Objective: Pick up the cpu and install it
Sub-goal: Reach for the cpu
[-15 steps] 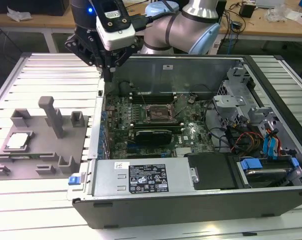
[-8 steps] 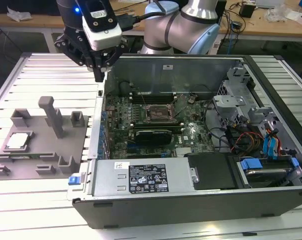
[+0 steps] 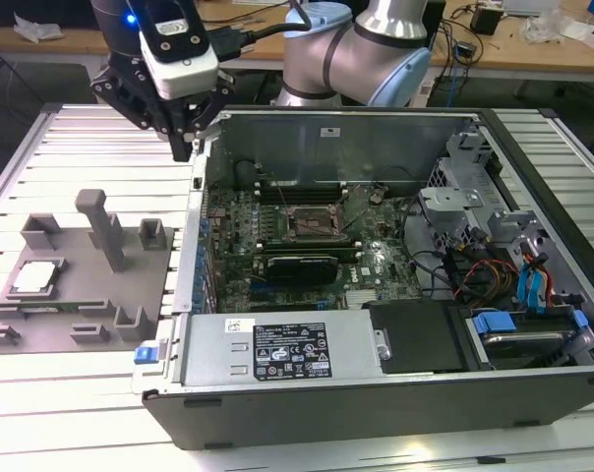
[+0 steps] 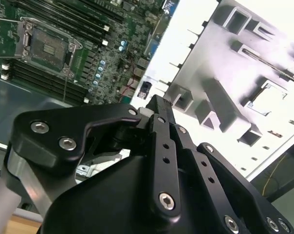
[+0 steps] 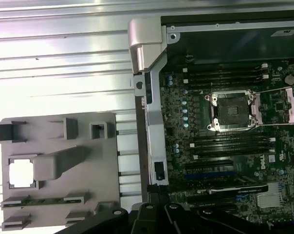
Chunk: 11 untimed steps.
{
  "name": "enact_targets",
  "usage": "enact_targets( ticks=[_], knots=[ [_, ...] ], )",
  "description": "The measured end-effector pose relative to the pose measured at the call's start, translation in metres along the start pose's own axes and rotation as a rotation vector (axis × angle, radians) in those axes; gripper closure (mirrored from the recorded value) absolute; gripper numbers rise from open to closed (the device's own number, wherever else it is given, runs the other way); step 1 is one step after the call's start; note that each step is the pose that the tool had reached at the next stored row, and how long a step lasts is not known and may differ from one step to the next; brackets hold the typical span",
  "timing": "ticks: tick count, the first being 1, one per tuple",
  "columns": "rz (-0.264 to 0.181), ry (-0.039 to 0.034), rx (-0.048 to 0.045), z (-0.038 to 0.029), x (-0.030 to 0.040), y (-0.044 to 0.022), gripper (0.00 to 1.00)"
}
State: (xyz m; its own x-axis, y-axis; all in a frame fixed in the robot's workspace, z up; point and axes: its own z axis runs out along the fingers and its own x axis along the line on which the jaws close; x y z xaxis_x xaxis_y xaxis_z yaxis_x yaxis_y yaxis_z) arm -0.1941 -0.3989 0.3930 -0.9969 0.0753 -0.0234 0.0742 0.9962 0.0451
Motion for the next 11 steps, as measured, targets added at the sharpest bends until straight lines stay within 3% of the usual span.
enact_targets(
  ticks=[11],
  knots=[
    [0.000, 0.0000, 0.0000, 0.0000, 0.0141, -0.0011, 0.89]
  ],
)
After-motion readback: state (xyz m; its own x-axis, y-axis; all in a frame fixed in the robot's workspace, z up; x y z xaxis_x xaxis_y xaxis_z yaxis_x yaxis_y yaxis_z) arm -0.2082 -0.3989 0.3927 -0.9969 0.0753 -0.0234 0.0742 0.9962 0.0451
